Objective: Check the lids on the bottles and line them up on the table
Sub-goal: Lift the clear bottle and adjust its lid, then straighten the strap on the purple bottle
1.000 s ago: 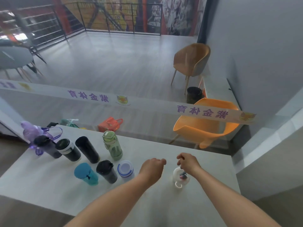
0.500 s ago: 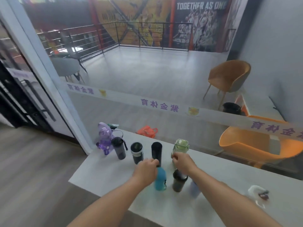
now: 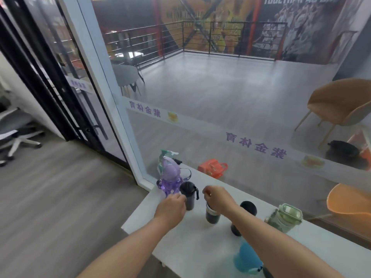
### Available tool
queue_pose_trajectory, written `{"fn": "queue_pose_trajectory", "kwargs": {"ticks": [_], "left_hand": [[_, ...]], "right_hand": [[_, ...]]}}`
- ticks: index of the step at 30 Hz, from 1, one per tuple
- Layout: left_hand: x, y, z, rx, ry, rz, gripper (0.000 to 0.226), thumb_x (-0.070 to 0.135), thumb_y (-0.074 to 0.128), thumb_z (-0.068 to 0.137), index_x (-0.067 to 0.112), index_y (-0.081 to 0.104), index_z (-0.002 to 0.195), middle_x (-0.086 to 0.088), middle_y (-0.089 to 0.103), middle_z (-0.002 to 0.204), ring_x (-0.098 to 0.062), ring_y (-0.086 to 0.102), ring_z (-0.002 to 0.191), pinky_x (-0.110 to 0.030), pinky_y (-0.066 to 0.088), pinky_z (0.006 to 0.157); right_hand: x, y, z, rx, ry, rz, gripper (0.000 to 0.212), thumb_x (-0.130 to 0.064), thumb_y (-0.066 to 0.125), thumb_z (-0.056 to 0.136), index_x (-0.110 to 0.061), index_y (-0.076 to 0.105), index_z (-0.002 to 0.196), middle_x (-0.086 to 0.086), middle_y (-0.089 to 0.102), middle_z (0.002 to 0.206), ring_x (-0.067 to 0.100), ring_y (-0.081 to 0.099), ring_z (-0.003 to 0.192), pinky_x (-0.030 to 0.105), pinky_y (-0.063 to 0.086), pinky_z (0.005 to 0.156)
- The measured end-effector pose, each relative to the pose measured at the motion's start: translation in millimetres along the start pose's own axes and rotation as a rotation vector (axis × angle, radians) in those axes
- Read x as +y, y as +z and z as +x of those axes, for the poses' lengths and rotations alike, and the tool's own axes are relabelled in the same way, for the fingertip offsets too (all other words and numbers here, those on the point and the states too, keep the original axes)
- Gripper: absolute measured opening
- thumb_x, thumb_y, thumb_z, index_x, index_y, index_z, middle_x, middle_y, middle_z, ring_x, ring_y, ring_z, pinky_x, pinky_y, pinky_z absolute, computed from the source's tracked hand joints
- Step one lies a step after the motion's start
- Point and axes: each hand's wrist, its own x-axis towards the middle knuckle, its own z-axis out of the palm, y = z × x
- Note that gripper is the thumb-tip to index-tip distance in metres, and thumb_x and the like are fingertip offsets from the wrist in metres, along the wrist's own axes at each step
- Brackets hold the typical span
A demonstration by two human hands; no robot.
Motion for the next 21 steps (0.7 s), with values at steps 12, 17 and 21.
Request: {"fn": "queue_pose_trajectory", "kwargs": {"ticks": [12, 17, 21], "left_hand": [[-106.2, -8.9, 99.6, -0.178, -0.008, 0.047, 0.025, 0.025, 0.049, 0.092, 0.018, 0.063, 0.113, -0.005, 0.063, 0.113, -0.029, 0.057, 0.100, -0.037, 0.046, 0.080], [-152.4, 4.6, 135.3, -0.255, 0.177, 0.087, 0.033, 0.016, 0.064, 0.080, 0.020, 0.059, 0.113, -0.004, 0.061, 0.110, -0.030, 0.060, 0.096, -0.037, 0.050, 0.075], [-197.1, 17.6, 159.3, -0.339, 0.385, 0.111, 0.059, 0.016, 0.083, 0.059, 0.025, 0.056, 0.110, -0.002, 0.062, 0.114, -0.026, 0.063, 0.092, -0.033, 0.055, 0.065]], "right_hand": [[-64.5, 27.0, 137.3, -0.071, -0.009, -0.019, 0.019, -0.021, 0.051, 0.095, -0.018, 0.069, 0.097, 0.011, 0.071, 0.103, 0.032, 0.064, 0.089, 0.031, 0.047, 0.069], [-77.2, 43.2, 173.9, -0.086, 0.106, 0.023, 0.025, -0.026, 0.052, 0.093, -0.022, 0.068, 0.112, 0.006, 0.068, 0.118, 0.029, 0.063, 0.102, 0.029, 0.044, 0.075], [-89.0, 58.4, 193.8, -0.076, 0.211, 0.040, 0.035, -0.039, 0.054, 0.095, -0.025, 0.062, 0.126, 0.002, 0.066, 0.125, 0.026, 0.062, 0.111, 0.035, 0.051, 0.090]]}}
